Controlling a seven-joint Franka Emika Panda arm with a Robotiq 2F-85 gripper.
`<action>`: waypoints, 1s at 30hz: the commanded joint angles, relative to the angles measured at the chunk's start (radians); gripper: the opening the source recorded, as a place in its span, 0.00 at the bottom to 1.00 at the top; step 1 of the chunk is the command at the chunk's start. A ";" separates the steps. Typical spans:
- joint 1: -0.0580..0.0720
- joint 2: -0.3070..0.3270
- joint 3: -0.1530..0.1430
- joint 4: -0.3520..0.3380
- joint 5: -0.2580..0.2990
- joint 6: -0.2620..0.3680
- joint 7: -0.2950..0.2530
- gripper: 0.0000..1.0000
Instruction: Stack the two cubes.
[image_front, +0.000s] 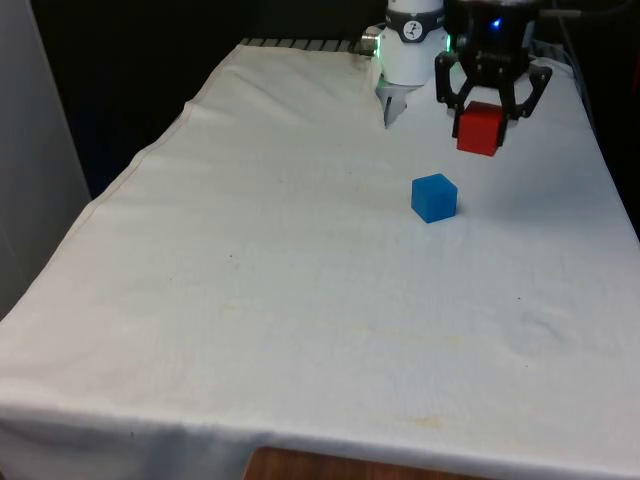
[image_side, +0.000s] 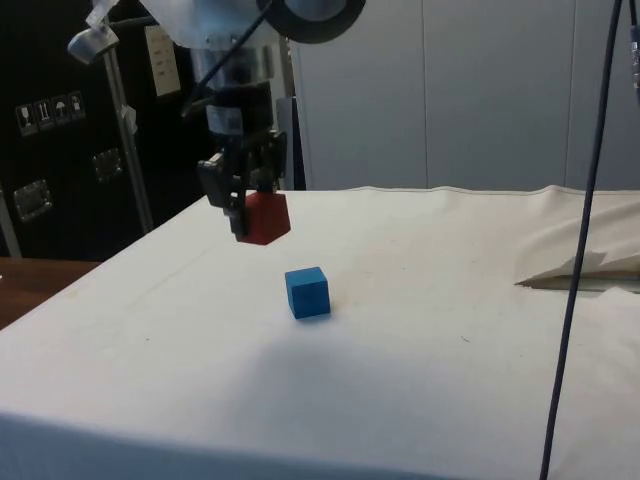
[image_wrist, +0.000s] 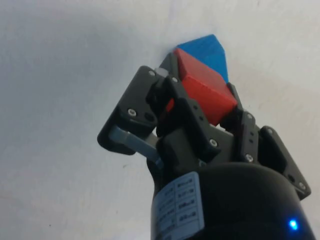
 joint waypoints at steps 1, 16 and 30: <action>0.001 -0.013 -0.002 -0.026 -0.005 0.041 0.010 0.04; -0.013 -0.024 -0.007 -0.122 0.014 0.179 -0.008 0.04; -0.029 -0.003 -0.028 -0.202 0.016 0.324 -0.030 0.04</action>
